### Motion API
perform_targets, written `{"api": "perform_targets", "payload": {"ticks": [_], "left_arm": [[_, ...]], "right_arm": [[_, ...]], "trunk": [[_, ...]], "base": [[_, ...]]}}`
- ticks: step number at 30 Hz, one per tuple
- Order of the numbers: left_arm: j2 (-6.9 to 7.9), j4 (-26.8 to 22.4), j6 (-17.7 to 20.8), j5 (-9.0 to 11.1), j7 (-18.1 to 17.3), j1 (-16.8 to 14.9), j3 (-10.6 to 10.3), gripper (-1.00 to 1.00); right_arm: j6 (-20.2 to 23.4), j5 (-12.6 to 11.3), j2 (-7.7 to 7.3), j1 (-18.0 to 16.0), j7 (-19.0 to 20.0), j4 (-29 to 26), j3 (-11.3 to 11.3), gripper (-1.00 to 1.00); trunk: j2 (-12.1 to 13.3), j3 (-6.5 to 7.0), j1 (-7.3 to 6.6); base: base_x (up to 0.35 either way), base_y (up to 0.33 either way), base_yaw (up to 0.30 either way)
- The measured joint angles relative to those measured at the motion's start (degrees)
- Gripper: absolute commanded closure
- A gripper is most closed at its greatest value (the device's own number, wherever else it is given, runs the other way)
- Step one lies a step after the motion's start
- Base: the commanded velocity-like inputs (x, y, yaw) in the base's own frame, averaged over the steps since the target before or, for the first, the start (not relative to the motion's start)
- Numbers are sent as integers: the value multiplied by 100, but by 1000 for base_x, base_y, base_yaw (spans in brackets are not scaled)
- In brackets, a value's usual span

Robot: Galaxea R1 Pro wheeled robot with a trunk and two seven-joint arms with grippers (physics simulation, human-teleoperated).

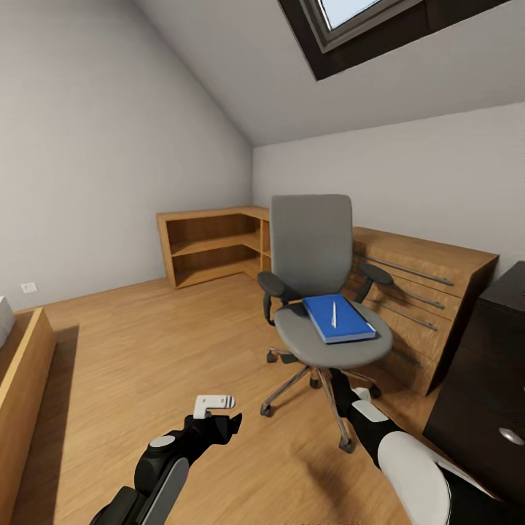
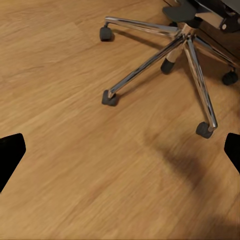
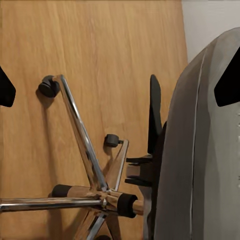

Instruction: In the bedroom, organize the workspace by keeping the computer under the desk, ensuring the monitor is on the desk, placing the keyboard on the desk next to the monitor, placing the mouse on the desk next to the keyboard, moving the folder from the swivel chair onto the desk next to the mouse, stacking the notebook on top of the folder with the pen on top of the notebook, and positioning the swivel chair next to the desk.

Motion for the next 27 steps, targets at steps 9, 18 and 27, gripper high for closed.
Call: {"api": "perform_targets", "payload": {"ticks": [9, 18, 27], "left_arm": [[0, -1, -2, -2, 0, 0, -7, -100], [0, -1, 1, -2, 0, -1, -17, -100], [-1, -1, 2, -2, 0, 1, -18, -100]], "right_arm": [[-26, 54, 0, 0, 485, 6, -4, -100], [-223, 63, -15, 1, 599, -4, -8, -100], [-243, 59, -36, 1, 599, 2, -8, -100]], "trunk": [[0, -23, 0], [0, -24, 0], [0, -24, 0]], "base": [[0, 0, -16], [0, 0, -1], [0, 0, 0]]}}
